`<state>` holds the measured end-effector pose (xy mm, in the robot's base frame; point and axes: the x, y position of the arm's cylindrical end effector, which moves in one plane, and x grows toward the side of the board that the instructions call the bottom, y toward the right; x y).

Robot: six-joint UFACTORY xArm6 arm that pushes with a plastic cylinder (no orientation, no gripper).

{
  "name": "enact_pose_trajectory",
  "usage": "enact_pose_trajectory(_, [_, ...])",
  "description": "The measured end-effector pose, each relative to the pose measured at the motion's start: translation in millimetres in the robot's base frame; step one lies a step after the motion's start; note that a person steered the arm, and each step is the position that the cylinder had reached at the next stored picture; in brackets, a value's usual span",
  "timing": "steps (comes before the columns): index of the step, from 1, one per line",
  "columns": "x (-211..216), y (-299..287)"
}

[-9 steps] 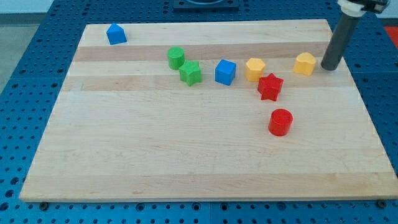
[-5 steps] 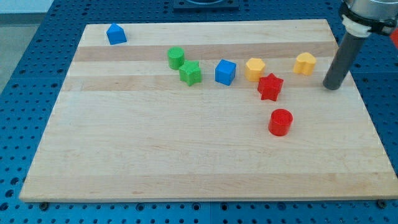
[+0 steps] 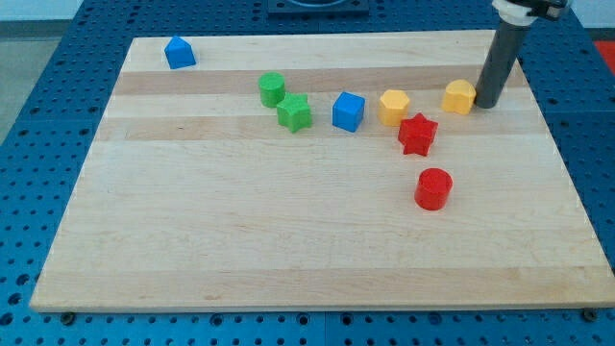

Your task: Move the heart to the top center

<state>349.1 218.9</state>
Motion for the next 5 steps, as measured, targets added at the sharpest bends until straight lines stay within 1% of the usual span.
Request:
enact_pose_trajectory(1, [0.0,-26.1])
enact_pose_trajectory(3, [-0.1,-100.2])
enact_pose_trajectory(4, [0.0,-127.6])
enact_pose_trajectory(5, [-0.5,-143.0])
